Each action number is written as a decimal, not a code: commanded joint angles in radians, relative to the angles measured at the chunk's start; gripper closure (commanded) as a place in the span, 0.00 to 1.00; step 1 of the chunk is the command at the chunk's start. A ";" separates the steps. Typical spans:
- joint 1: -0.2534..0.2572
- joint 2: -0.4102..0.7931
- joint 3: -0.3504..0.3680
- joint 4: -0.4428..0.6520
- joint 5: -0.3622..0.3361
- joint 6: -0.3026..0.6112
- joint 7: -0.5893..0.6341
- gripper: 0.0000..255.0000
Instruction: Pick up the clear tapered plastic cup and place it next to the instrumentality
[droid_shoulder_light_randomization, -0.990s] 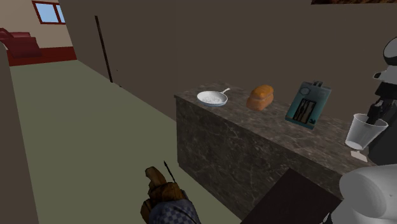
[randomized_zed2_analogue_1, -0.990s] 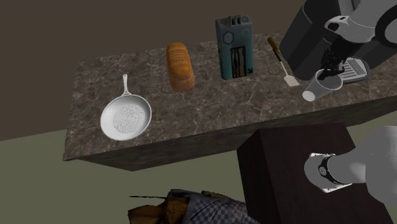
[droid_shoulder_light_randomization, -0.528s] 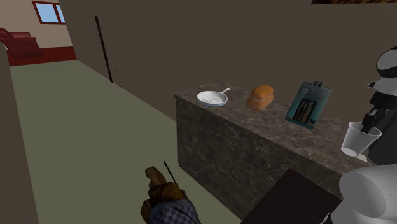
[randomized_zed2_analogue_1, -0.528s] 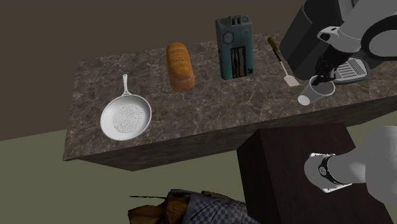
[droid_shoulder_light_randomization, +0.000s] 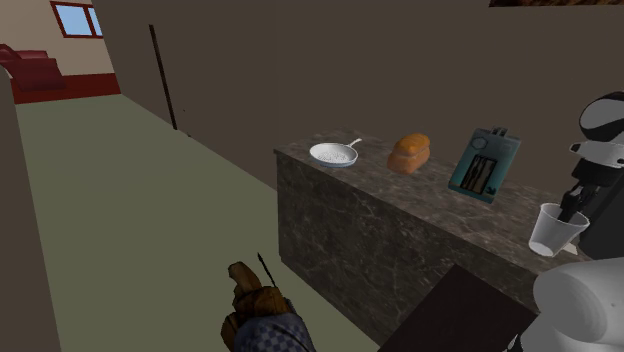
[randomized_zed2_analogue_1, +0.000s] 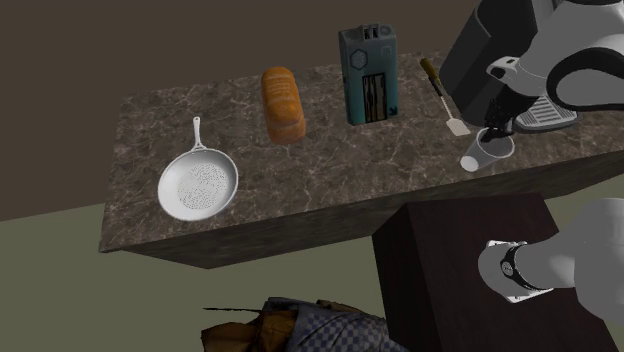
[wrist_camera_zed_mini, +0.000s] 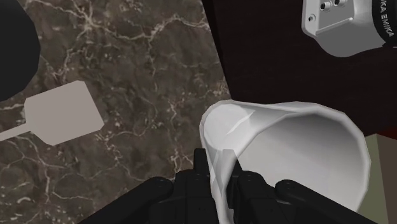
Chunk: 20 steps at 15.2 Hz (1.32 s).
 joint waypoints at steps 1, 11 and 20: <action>0.001 0.009 -0.011 -0.021 -0.005 0.031 0.000 1.00; 0.010 0.054 -0.052 -0.073 -0.015 0.128 -0.008 1.00; 0.010 0.054 -0.052 -0.073 -0.015 0.128 -0.008 0.00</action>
